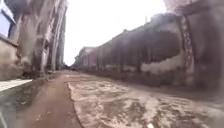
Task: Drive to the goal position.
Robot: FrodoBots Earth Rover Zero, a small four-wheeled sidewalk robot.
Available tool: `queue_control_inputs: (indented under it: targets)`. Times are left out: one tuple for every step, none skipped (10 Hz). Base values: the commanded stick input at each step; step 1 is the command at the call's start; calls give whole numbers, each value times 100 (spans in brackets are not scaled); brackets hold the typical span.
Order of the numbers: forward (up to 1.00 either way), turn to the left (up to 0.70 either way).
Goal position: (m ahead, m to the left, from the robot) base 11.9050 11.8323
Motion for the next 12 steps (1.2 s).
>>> queue_control_inputs:
  targets:
    - [70,0]
    - [70,0]
    - [70,0]
    - [70,0]
    - [70,0]
    - [70,0]
    - [70,0]
    - [70,0]
    - [70,0]
    - [70,0]
    - [70,0]
    - [70,0]
